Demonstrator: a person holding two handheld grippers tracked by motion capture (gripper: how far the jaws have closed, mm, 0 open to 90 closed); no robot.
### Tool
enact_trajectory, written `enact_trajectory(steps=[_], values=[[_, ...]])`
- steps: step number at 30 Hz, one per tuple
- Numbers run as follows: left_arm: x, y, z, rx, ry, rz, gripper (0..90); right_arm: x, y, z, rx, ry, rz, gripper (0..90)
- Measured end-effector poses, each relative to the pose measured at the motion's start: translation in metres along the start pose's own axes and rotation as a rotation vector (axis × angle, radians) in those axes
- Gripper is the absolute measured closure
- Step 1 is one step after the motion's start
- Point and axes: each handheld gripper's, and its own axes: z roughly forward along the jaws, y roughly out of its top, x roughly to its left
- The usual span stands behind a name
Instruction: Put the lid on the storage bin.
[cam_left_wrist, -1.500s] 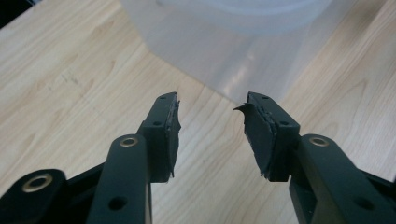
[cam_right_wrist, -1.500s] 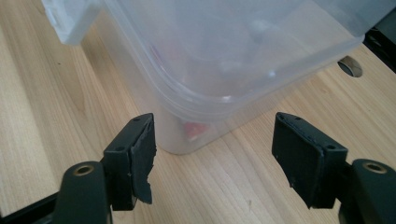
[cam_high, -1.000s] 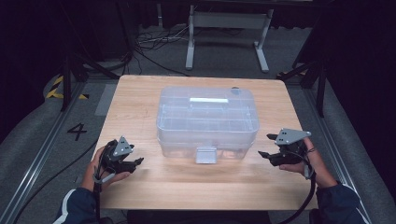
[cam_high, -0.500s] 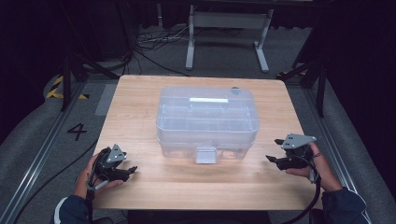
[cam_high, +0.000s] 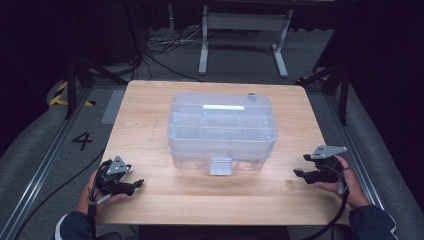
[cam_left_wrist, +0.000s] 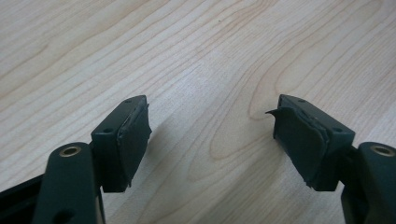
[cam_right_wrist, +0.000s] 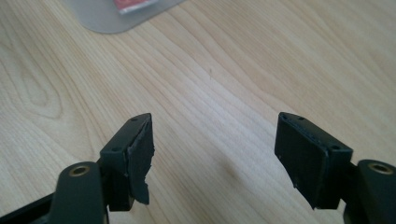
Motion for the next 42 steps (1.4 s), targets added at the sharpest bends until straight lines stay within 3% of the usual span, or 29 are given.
enact_trajectory(steps=[1, 3, 5, 9, 18, 42], values=[[0.002, -0.003, 0.001, -0.013, -0.015, -0.026, 25.9, -0.002, -0.002, 0.001, -0.006, 0.003, 0.011, 28.3], [0.004, -0.004, 0.001, -0.02, -0.02, -0.035, 24.8, -0.002, -0.005, 0.001, -0.008, 0.002, 0.01, 29.1], [0.004, -0.007, 0.002, -0.047, -0.021, -0.042, 22.7, -0.002, -0.008, 0.004, 0.007, -0.006, -0.005, 28.7], [0.003, -0.008, 0.002, -0.048, -0.007, -0.041, 21.8, 0.0, -0.019, 0.006, -0.004, -0.012, 0.008, 27.7], [0.004, -0.008, 0.002, -0.047, -0.009, -0.041, 21.4, -0.006, -0.049, 0.008, -0.12, 0.01, 0.148, 23.5], [0.001, -0.006, 0.004, -0.042, 0.012, -0.074, 18.3, -0.006, -0.05, 0.009, -0.128, 0.006, 0.148, 22.2]])
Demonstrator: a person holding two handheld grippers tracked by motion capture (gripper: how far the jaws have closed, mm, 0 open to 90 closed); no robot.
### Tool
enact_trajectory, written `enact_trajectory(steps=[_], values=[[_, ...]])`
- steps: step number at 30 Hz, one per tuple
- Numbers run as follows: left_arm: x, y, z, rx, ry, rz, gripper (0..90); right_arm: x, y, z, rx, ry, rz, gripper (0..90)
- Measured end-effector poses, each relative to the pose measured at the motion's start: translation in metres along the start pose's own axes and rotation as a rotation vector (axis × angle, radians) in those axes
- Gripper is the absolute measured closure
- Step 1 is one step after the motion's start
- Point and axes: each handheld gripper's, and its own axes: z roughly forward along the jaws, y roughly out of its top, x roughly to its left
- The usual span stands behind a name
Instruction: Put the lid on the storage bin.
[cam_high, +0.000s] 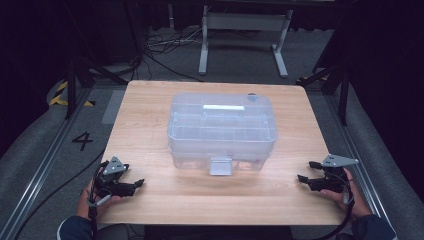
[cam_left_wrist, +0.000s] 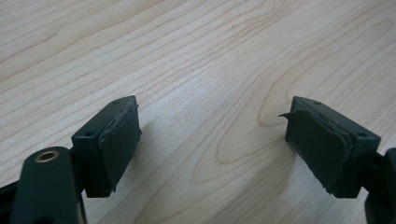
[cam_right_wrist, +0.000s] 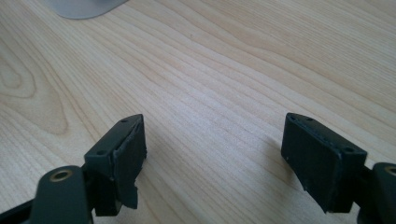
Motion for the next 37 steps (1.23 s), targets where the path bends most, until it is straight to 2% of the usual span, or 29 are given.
enact_trajectory(steps=[37], values=[[0.0002, 0.0008, 0.0008, 0.004, 0.001, -0.003, 17.1, 0.0004, 0.0002, 0.0003, 0.0, -0.004, 0.004, 22.0]])
